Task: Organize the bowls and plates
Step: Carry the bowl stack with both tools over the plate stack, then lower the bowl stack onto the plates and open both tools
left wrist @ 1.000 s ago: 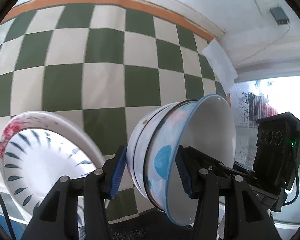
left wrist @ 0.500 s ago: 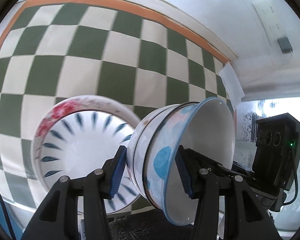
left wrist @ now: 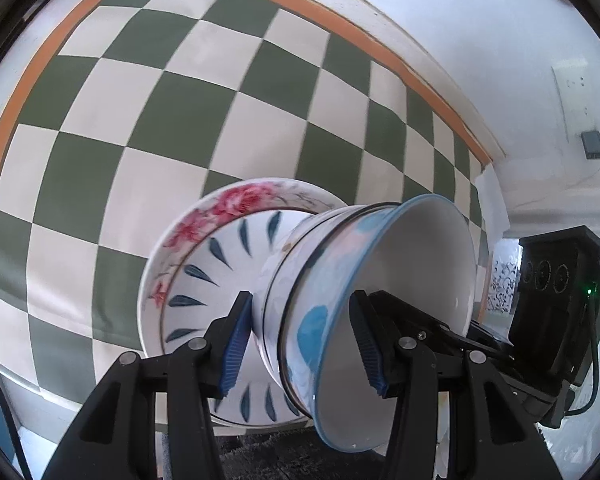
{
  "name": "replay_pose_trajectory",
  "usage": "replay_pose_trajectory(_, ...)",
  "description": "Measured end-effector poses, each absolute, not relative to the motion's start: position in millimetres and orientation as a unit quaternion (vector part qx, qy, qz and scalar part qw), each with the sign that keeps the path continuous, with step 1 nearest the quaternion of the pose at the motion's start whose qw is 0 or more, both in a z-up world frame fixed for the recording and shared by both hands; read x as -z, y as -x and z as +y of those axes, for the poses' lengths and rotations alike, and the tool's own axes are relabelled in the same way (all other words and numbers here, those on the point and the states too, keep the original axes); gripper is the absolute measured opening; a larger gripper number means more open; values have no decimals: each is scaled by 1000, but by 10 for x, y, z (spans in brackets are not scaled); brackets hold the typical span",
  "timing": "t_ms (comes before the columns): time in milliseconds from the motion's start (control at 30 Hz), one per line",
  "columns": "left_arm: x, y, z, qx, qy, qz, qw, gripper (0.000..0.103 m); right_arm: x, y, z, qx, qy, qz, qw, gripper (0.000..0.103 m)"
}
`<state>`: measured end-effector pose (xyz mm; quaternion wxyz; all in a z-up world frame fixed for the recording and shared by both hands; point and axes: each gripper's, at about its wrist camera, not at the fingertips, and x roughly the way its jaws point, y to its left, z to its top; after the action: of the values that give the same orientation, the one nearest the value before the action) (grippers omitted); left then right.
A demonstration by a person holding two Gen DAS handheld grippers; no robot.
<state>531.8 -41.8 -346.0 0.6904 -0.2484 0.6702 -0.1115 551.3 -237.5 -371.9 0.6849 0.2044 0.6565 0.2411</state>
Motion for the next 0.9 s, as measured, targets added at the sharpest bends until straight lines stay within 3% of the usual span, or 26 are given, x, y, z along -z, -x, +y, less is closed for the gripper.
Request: replay_pose_trajectory(900, 3671, -5254, -281, 97, 244, 674, 691, 45, 3972, -5458, -2121, -243, -185, 669, 678, 43)
